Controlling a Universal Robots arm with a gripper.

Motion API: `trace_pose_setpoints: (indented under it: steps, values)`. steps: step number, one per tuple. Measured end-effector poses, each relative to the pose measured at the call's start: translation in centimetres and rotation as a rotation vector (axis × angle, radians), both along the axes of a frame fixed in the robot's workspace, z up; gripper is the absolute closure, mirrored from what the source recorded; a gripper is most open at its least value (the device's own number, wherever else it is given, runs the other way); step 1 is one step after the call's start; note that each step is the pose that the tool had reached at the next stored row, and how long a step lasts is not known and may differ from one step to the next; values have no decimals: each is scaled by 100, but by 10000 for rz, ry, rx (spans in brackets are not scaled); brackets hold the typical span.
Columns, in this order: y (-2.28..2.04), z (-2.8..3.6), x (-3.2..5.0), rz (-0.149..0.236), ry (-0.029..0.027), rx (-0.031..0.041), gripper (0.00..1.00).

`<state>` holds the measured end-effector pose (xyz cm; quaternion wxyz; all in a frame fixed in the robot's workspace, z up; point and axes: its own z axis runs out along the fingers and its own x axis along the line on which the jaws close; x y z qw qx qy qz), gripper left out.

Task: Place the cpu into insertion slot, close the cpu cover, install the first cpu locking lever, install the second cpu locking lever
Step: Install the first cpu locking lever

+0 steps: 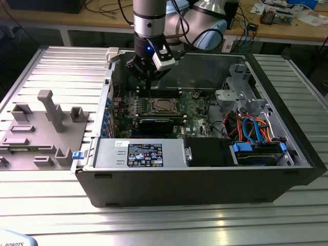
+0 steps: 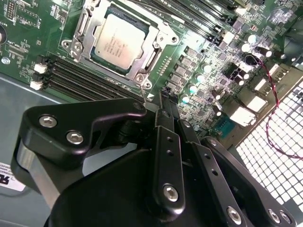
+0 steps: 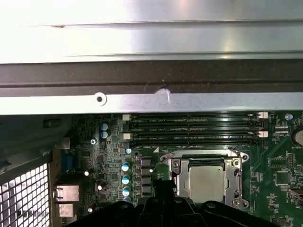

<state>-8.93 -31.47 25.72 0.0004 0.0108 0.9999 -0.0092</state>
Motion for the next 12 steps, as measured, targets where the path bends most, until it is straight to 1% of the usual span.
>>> trace_pose_setpoints:
  steps: [5,9,11,12]
  values:
    - [31,0,-21,0,0,-2,89]
    - [70,0,-34,0,0,-6,89]
    - [100,0,-39,-1,-1,-6,89]
    - [108,0,-40,0,-1,-7,89]
